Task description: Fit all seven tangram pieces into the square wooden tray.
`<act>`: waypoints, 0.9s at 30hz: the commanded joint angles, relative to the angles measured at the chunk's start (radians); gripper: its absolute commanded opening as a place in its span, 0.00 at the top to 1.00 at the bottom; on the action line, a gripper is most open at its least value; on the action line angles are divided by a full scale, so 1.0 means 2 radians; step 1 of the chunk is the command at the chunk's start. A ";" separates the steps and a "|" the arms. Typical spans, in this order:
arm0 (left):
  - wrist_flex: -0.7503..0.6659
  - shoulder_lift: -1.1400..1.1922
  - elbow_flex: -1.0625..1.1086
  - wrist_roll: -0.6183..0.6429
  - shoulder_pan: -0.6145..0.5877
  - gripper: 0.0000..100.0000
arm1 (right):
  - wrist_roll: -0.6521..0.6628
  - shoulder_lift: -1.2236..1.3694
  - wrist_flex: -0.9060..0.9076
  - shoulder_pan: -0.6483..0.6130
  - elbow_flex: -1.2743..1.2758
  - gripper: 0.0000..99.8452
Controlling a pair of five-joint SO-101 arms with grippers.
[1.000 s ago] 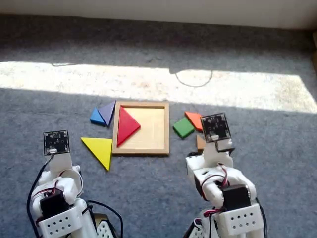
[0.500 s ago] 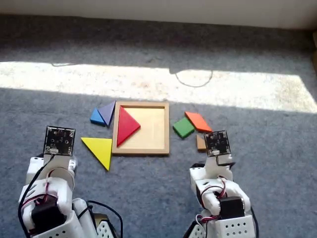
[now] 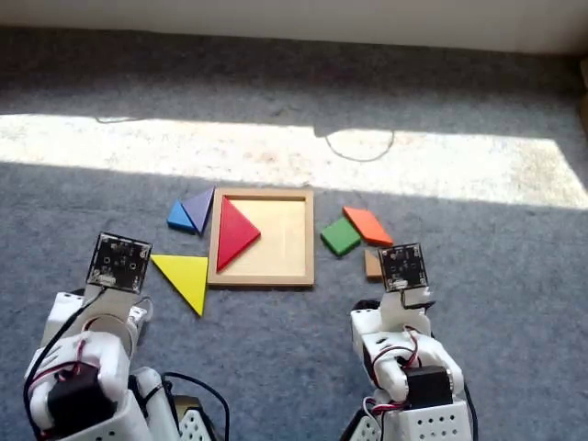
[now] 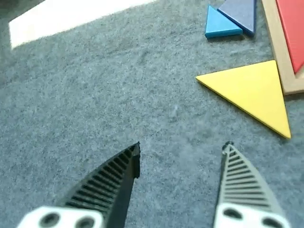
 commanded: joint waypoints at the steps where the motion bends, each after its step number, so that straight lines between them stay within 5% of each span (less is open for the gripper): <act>1: -0.001 0.109 -0.044 -0.011 0.013 0.73 | 0.004 -0.007 0.002 0.005 0.047 0.99; 5: -0.004 0.183 -0.049 0.038 0.062 0.73 | 0.004 -0.007 0.002 0.005 0.047 0.99; 14: -0.130 0.298 -0.010 0.132 0.175 0.73 | 0.004 -0.007 0.003 0.006 0.047 0.99; 27: -0.288 0.475 0.014 0.133 0.190 0.76 | 0.004 -0.007 0.003 0.024 0.047 0.99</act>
